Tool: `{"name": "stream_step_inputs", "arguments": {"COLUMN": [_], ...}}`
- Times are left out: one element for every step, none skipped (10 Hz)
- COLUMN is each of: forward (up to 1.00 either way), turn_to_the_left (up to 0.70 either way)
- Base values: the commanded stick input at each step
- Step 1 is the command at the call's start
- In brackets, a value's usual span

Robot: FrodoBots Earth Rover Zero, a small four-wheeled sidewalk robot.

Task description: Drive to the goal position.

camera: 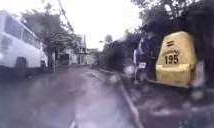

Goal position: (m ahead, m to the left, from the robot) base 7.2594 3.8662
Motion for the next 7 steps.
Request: {"name": "stream_step_inputs", "arguments": {"forward": [1.00,1.00,1.00,1.00,1.00,1.00,1.00], "turn_to_the_left": [0.00,0.00,0.00,0.00,0.00,0.00,0.00]}}
